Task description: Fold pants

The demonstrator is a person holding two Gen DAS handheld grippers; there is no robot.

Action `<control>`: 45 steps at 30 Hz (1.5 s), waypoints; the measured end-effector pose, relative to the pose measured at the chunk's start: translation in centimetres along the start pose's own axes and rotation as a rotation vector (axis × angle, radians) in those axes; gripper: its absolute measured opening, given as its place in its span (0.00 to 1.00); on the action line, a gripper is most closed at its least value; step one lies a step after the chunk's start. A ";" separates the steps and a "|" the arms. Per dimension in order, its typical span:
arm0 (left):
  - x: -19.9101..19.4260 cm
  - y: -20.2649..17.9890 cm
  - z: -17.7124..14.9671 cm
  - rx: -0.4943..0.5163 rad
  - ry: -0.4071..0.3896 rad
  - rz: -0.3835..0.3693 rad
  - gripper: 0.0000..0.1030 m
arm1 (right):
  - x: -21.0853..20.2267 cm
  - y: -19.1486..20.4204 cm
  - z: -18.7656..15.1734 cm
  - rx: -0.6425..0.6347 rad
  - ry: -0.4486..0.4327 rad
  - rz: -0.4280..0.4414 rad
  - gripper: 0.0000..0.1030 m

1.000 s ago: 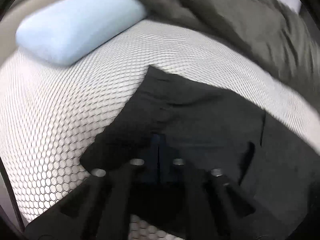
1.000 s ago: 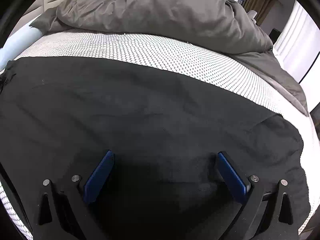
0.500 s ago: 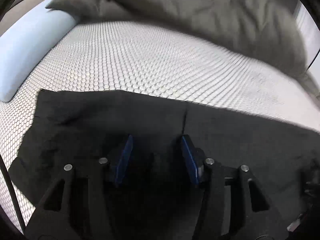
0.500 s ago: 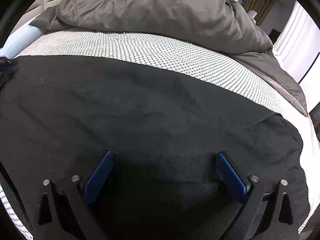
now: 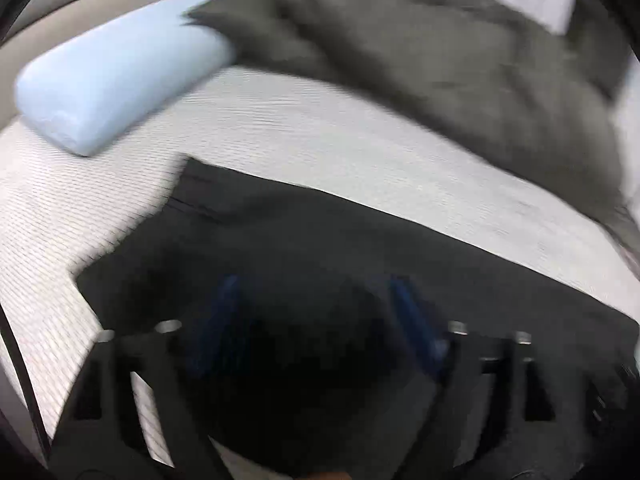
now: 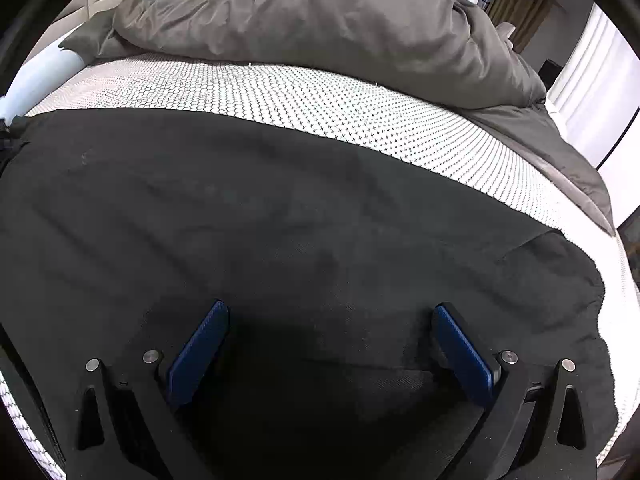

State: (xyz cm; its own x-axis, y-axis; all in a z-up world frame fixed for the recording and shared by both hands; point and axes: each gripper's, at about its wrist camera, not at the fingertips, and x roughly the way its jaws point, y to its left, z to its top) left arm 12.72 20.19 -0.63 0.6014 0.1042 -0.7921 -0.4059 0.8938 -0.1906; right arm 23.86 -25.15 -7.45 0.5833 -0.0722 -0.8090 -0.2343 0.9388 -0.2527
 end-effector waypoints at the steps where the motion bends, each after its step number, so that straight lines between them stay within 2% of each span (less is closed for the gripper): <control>1: -0.9 -2.1 -0.9 0.045 0.008 -0.043 0.83 | -0.3 0.0 -0.1 0.002 -0.009 0.015 0.99; 3: -2.9 -6.8 -2.8 0.160 -0.002 -0.128 0.89 | -1.4 0.0 -0.3 0.008 -0.029 0.079 1.00; 4: -3.1 -9.3 -3.5 0.215 -0.002 -0.161 0.98 | -1.9 0.1 -0.5 0.004 -0.041 0.101 1.00; 7: -4.1 -16.0 -7.1 0.378 0.018 -0.234 1.00 | -3.6 0.8 -1.6 -0.001 -0.074 0.168 1.00; 9: -3.7 -18.9 -9.1 0.449 0.051 -0.235 1.00 | -4.0 1.5 -2.7 0.004 -0.060 0.217 1.00; 11: -3.0 -21.5 -11.2 0.518 0.110 -0.224 1.00 | -4.0 1.9 -3.6 -0.023 -0.057 0.192 1.00; 13: -2.0 -22.7 -12.6 0.566 0.159 -0.220 1.00 | -3.8 0.9 -4.0 -0.011 -0.048 0.184 1.00; 15: -1.9 -22.6 -14.1 0.573 0.160 -0.208 1.00 | -3.5 -1.2 -4.6 0.041 -0.031 0.141 1.00; 18: -2.1 -21.4 -14.3 0.547 0.160 -0.222 1.00 | -3.1 -4.3 -5.8 0.095 -0.022 0.112 1.00; 21: -2.5 -20.9 -14.5 0.544 0.147 -0.224 1.00 | -2.8 -7.4 -6.8 0.140 -0.011 0.010 0.99; 25: -3.5 -19.7 -14.4 0.512 0.109 -0.209 1.00 | -2.9 -9.8 -7.3 0.221 -0.008 -0.061 0.99; 27: -3.9 -19.8 -14.4 0.489 0.111 -0.244 1.00 | -3.4 -9.4 -7.0 0.229 -0.022 -0.062 1.00; 28: -4.4 -20.3 -14.8 0.480 0.121 -0.285 1.00 | -3.6 -9.0 -6.8 0.220 -0.035 -0.045 1.00; 29: -3.3 -20.6 -14.1 0.479 0.125 -0.305 1.00 | -3.9 -8.5 -6.7 0.204 -0.051 -0.015 1.00; 31: -4.4 -21.8 -15.3 0.510 0.131 -0.337 1.00 | -4.4 -7.2 -6.3 0.166 -0.078 0.042 1.00; 34: -5.5 -23.8 -17.1 0.588 0.116 -0.322 1.00 | -4.5 -5.3 -6.2 0.109 -0.077 0.095 1.00; 37: -4.9 -24.5 -17.8 0.614 0.116 -0.290 1.00 | -4.2 -4.4 -6.7 0.049 -0.055 0.063 1.00; 40: -4.5 -24.3 -17.8 0.600 0.129 -0.301 1.00 | -4.2 -6.0 -7.5 0.073 -0.045 0.039 1.00; 42: -4.2 -24.3 -17.8 0.602 0.128 -0.300 1.00 | -4.4 -8.2 -8.7 0.114 -0.036 -0.017 1.00; 45: -4.1 -24.5 -18.0 0.610 0.120 -0.293 1.00 | -4.1 -12.1 -10.5 0.246 -0.022 -0.043 0.99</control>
State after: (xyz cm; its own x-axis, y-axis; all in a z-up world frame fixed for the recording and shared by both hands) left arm 7.81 -10.02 -3.15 0.5327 -0.1972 -0.8230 0.2434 0.9671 -0.0742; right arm 16.16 -39.75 -6.62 0.6060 -0.1093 -0.7879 -0.0142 0.9889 -0.1480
